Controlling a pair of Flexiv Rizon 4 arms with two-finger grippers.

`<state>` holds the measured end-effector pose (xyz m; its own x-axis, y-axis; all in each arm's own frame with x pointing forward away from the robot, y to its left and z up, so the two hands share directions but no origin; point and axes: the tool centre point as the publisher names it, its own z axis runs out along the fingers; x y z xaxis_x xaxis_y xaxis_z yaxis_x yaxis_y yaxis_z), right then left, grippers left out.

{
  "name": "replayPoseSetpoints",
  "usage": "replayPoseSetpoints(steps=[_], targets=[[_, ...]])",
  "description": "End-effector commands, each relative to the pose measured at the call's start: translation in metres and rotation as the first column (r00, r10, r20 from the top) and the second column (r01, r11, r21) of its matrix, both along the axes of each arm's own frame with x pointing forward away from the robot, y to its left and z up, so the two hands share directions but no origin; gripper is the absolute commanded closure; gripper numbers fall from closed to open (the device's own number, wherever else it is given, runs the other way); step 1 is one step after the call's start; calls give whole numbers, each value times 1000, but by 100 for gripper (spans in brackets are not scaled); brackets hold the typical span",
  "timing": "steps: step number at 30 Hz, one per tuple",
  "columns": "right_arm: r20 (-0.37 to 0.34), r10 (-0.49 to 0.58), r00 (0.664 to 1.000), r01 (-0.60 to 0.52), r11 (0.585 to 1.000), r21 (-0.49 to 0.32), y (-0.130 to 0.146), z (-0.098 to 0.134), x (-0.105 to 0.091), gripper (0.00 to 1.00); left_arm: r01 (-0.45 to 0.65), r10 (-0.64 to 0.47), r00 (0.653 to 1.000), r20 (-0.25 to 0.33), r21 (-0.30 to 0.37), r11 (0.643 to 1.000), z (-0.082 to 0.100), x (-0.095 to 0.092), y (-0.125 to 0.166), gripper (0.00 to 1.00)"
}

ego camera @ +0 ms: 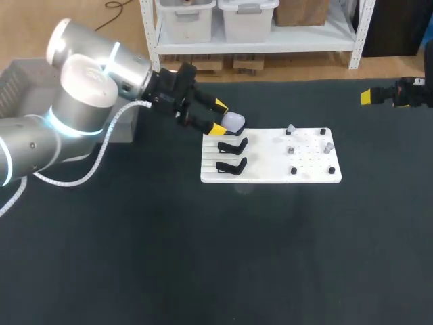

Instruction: Pick up each earbud case from the left stands, insert the matching earbuds, close the lid, and place the case in the box.

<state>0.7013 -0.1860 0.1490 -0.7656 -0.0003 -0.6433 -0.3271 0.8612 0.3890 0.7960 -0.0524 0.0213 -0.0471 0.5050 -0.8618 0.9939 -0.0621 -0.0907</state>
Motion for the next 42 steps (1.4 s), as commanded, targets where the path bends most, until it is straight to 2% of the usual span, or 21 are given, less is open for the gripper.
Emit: replayPoseSetpoints(steps=[1, 6, 13, 35, 42], targets=[[0, -2, 1000, 2, 1000, -2, 0, 0, 0, 0, 11, -11, 1000, -3, 0, 1000, -3, 5, -3, 22], [0, -2, 1000, 2, 1000, -2, 0, 0, 0, 0, 7, -7, 1000, -5, 2, 1000, -5, 6, -6, 22], [0, -2, 1000, 2, 1000, -2, 0, 0, 0, 0, -3, 3, 1000, -2, 3, 1000, -5, 9, -7, 30], [0, -2, 1000, 2, 1000, -2, 0, 0, 0, 0, 7, -7, 1000, -4, 4, 1000, -9, 6, -12, 28], [0, -2, 1000, 2, 1000, -2, 0, 0, 0, 0, 7, -7, 1000, -1, 2, 1000, -8, 6, -12, 35]])
